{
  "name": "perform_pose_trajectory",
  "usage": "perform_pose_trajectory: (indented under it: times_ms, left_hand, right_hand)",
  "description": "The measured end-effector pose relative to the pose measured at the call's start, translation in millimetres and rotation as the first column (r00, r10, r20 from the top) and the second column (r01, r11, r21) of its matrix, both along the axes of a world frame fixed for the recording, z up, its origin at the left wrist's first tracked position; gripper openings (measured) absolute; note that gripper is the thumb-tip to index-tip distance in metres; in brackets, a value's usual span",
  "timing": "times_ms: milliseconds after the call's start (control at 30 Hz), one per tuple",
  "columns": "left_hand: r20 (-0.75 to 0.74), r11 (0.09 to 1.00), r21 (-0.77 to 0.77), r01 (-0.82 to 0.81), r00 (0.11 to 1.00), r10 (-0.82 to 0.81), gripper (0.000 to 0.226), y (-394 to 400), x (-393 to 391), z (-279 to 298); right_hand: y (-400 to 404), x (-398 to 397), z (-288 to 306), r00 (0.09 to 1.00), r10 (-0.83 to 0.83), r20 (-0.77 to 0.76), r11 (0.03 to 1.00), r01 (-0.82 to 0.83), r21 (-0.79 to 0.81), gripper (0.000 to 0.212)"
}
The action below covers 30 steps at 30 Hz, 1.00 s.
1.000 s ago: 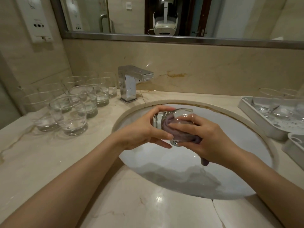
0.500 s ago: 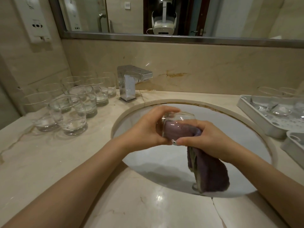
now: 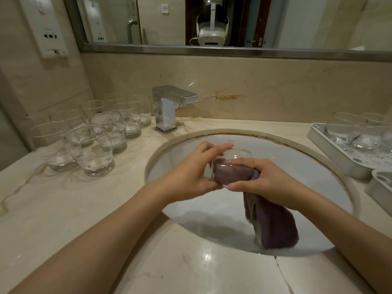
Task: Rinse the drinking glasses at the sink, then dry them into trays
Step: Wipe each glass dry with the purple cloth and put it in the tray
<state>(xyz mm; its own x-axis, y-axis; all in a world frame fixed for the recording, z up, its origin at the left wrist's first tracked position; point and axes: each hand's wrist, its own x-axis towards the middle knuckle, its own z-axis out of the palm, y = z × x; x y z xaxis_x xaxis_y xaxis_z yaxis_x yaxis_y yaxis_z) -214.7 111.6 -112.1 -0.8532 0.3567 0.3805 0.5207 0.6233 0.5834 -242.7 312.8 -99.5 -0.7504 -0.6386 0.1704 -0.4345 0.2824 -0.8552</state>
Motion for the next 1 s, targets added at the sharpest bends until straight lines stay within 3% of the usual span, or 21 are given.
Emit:
perform_pose_trajectory:
  times_ms: [100, 200, 233, 267, 300, 367, 400, 433, 533, 633, 700, 733, 800, 867, 933, 967, 1000]
  left_hand:
    - [-0.136, 0.990, -0.139, 0.003, 0.991, -0.022, 0.086, 0, -2, -5]
    - [-0.092, 0.999, -0.044, 0.006, 0.996, -0.010, 0.087, -2, -3, 0]
    - [-0.023, 0.999, 0.032, 0.012, 1.000, -0.011, 0.087, -4, -2, 4]
    - [0.083, 0.992, 0.129, 0.014, 0.996, -0.025, 0.085, -5, -1, 9]
    - [0.209, 0.972, 0.235, 0.008, 0.976, -0.058, 0.083, -6, 1, 14]
    - [0.372, 0.941, 0.338, -0.007, 0.919, -0.127, 0.080, -6, 4, 18]
    - [0.381, 0.950, 0.313, -0.003, 0.916, -0.123, 0.080, -5, 4, 16]
    - [0.382, 0.956, 0.293, -0.008, 0.918, -0.110, 0.081, -2, 5, 15]
    - [0.317, 0.970, 0.241, -0.037, 0.948, -0.043, 0.084, 2, 5, 9]
    - [0.095, 0.997, -0.015, -0.079, 0.992, 0.080, 0.088, 3, 2, 1]
    - [-0.076, 0.978, -0.186, -0.095, 0.994, 0.082, 0.088, 4, 1, -3]
    - [-0.155, 0.964, -0.246, -0.099, 0.986, 0.061, 0.087, 4, 0, -6]
    - [-0.209, 0.964, -0.248, -0.093, 0.977, 0.041, 0.087, 1, -2, -4]
    - [-0.132, 0.984, -0.167, -0.065, 0.990, 0.043, 0.089, -4, -4, 1]
    - [0.028, 1.000, -0.021, -0.003, 1.000, 0.003, 0.090, -6, -3, 6]
    - [0.126, 0.996, 0.085, 0.016, 0.992, -0.027, 0.088, -7, -2, 9]
    - [0.229, 0.983, 0.185, 0.019, 0.971, -0.062, 0.085, -7, 0, 11]
  right_hand:
    - [2, 1, 3, 0.966, 0.057, 0.252, 0.995, -0.034, -0.095, 0.033]
    - [0, 0, -1, 0.979, 0.047, 0.198, 0.987, -0.014, -0.160, 0.037]
    - [-2, 1, -2, 0.994, 0.024, 0.110, 0.987, -0.006, -0.161, 0.039]
    - [-2, 2, -4, 0.997, -0.017, -0.070, 0.993, 0.009, -0.118, 0.041]
    - [-1, -1, -6, 0.945, -0.027, -0.325, 1.000, 0.020, -0.024, 0.041]
    - [3, -8, -13, 0.674, 0.086, -0.733, 0.973, 0.100, 0.206, 0.046]
    - [6, -12, -17, 0.575, 0.135, -0.807, 0.951, 0.153, 0.268, 0.049]
    - [7, -14, -19, 0.556, 0.144, -0.819, 0.942, 0.175, 0.285, 0.051]
    - [3, -9, -14, 0.760, 0.080, -0.644, 0.966, 0.100, 0.238, 0.051]
    - [-1, -4, -11, 0.976, -0.003, -0.218, 0.996, 0.021, 0.082, 0.048]
    - [-2, 0, -7, 0.991, 0.027, 0.134, 0.998, -0.019, -0.060, 0.037]
    - [-2, 0, -5, 0.970, 0.048, 0.237, 0.994, -0.023, -0.107, 0.037]
    - [-3, 1, -4, 0.961, 0.053, 0.270, 0.989, -0.012, -0.150, 0.037]
    - [-7, 3, -7, 0.989, 0.019, 0.146, 0.989, 0.002, -0.148, 0.038]
    - [-8, 6, -12, 0.986, -0.044, -0.160, 0.998, 0.038, -0.042, 0.043]
    - [-7, 5, -14, 0.921, -0.041, -0.387, 0.998, 0.059, 0.034, 0.043]
    - [-3, 1, -16, 0.789, 0.014, -0.615, 0.987, 0.087, 0.134, 0.045]
